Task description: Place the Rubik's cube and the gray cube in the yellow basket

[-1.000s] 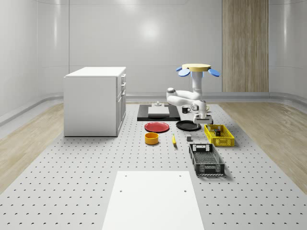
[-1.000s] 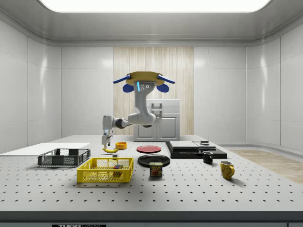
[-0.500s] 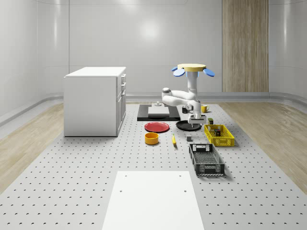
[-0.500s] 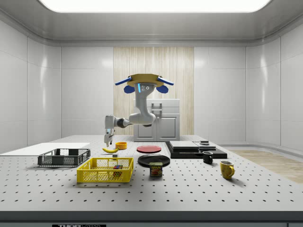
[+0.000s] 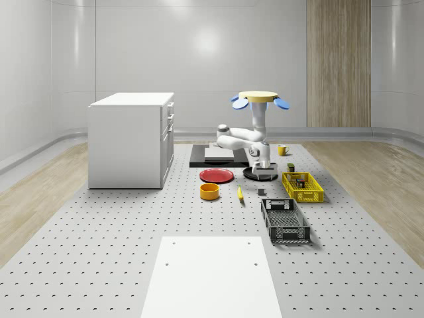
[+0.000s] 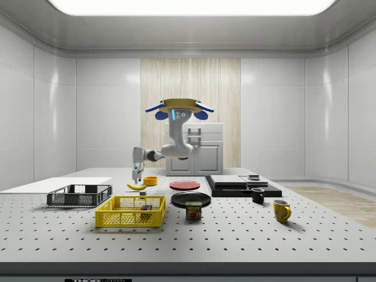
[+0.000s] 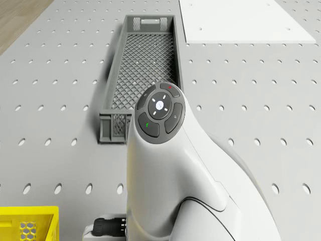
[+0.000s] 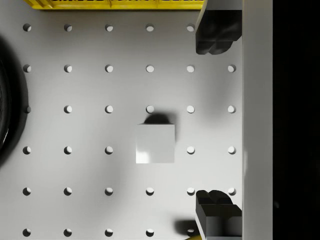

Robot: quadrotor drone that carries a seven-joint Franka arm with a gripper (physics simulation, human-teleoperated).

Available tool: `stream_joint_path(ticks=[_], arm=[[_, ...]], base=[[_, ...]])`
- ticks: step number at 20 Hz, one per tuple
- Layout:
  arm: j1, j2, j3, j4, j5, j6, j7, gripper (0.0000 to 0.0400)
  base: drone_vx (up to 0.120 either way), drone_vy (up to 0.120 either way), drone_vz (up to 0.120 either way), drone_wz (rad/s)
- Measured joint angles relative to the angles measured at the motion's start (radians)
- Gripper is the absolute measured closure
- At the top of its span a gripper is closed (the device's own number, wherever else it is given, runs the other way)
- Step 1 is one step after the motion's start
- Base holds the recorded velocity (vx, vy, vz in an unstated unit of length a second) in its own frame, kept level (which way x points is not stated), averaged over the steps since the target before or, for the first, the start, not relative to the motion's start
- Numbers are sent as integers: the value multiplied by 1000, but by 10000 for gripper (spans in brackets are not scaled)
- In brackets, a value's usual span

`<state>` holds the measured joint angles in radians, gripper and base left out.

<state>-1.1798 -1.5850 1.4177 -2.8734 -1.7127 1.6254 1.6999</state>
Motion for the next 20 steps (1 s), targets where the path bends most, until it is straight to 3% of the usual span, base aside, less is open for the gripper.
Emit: stream_joint_path(ticks=[2, 6, 14, 20], arm=[[0, 0, 0, 0, 0, 0, 0, 0], [0, -1, 0, 0, 0, 1, 0, 0], [0, -2, 0, 0, 1, 1, 0, 0], [-6, -4, -42, 6, -39, 16, 1, 0]], base=[[0, -120, -120, 0], [0, -110, -10, 0], [-100, 0, 0, 0], [0, 0, 0, 0]])
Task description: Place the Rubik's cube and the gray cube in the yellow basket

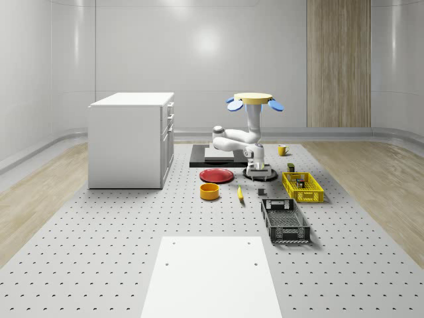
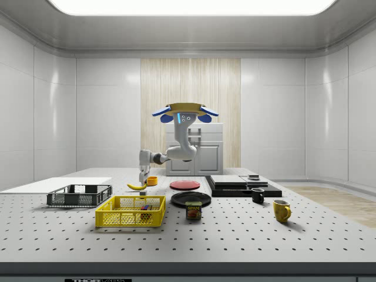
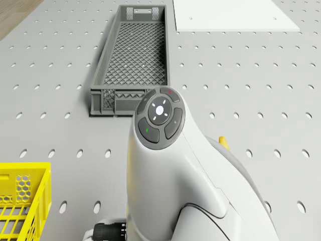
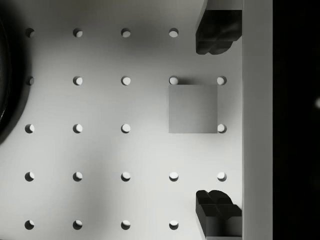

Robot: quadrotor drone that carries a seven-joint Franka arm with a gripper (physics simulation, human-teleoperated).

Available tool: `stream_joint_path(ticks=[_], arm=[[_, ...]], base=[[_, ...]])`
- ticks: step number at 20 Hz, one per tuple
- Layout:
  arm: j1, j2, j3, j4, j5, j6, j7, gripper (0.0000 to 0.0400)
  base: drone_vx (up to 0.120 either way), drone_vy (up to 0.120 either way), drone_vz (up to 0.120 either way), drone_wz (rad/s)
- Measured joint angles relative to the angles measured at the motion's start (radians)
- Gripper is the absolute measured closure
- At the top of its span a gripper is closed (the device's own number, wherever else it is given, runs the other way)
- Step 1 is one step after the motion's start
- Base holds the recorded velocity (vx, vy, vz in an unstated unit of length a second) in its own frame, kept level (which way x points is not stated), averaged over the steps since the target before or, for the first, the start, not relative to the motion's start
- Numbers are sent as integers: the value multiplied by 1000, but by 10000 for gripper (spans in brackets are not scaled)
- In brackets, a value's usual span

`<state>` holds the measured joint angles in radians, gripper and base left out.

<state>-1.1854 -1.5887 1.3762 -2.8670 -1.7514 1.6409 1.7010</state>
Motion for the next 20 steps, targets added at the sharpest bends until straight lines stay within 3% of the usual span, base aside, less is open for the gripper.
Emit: stream_joint_path(ticks=[20], arm=[[-81, 23, -190, 49, -185, 45, 50, 0]], base=[[0, 0, 0, 0]])
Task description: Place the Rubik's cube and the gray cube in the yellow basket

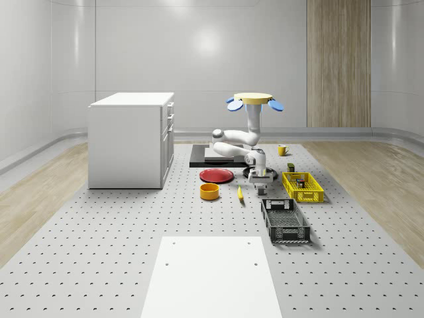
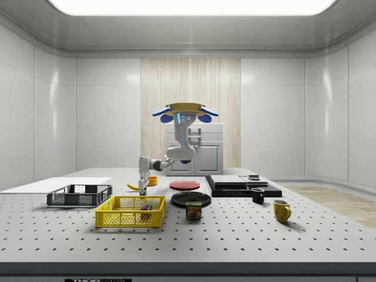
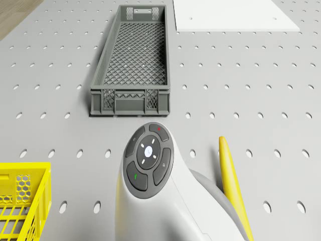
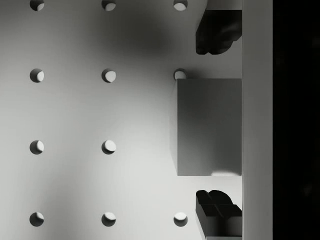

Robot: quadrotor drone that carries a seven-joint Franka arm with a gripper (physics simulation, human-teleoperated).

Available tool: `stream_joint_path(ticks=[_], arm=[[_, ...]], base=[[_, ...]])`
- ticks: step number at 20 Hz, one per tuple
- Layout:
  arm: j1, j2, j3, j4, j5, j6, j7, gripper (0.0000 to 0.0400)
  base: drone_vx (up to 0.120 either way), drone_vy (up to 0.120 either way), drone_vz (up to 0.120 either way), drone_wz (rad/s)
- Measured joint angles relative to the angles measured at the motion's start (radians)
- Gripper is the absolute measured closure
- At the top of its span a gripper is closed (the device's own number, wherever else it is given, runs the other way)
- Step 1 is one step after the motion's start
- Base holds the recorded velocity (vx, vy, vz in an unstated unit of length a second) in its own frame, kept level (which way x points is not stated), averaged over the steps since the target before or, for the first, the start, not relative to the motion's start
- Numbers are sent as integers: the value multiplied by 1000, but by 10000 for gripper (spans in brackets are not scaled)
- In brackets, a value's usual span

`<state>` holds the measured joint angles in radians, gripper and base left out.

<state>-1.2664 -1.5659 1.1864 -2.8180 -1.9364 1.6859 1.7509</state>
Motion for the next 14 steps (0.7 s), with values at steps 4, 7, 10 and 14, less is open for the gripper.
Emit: stream_joint_path(ticks=[4, 7, 10, 14], arm=[[-19, 13, -9, 22, -11, -2, 0, 0], [-27, 21, -12, 32, -14, -4, -1, 0], [-31, 26, -13, 38, -17, -7, -2, 12], [-33, 32, -14, 41, -19, -11, -3, 99]], base=[[0, 0, 0, 0], [0, 0, 0, 0], [0, 0, 0, 0], [0, 0, 0, 0]])
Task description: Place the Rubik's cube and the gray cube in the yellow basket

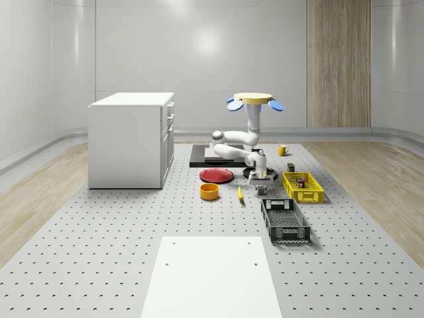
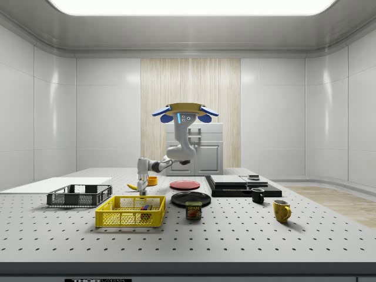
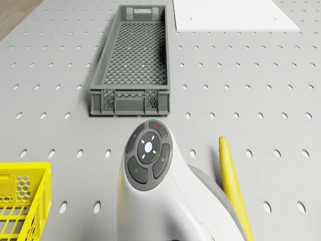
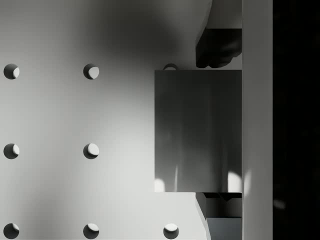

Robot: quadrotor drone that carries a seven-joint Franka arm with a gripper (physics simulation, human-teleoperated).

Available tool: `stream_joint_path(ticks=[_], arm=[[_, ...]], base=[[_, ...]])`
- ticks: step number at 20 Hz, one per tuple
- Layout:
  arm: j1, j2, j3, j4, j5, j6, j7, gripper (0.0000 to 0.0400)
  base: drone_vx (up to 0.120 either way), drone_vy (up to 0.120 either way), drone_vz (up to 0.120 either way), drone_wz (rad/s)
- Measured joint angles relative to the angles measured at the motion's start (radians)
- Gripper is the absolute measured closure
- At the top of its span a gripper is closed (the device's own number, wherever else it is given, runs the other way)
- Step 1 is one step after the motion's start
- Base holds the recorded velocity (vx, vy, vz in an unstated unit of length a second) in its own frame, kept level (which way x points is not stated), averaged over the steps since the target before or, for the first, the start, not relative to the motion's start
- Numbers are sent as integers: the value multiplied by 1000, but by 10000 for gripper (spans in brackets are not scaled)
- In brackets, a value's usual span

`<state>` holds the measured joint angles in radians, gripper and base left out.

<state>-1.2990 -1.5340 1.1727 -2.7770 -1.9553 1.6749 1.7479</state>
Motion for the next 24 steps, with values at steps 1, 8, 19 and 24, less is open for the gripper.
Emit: stream_joint_path(ticks=[1, 8, 19, 24], arm=[[0, 1, 0, 0, -1, -1, 0, 110], [2, 9, -1, 1, -4, -7, -3, 143], [11, 17, 25, -9, 18, -28, -5, 149], [22, 17, 82, -28, 70, -52, -5, 149]], base=[[0, 0, 0, 0], [0, 0, 0, 0], [0, 0, 0, 0], [0, 0, 120, 0]])
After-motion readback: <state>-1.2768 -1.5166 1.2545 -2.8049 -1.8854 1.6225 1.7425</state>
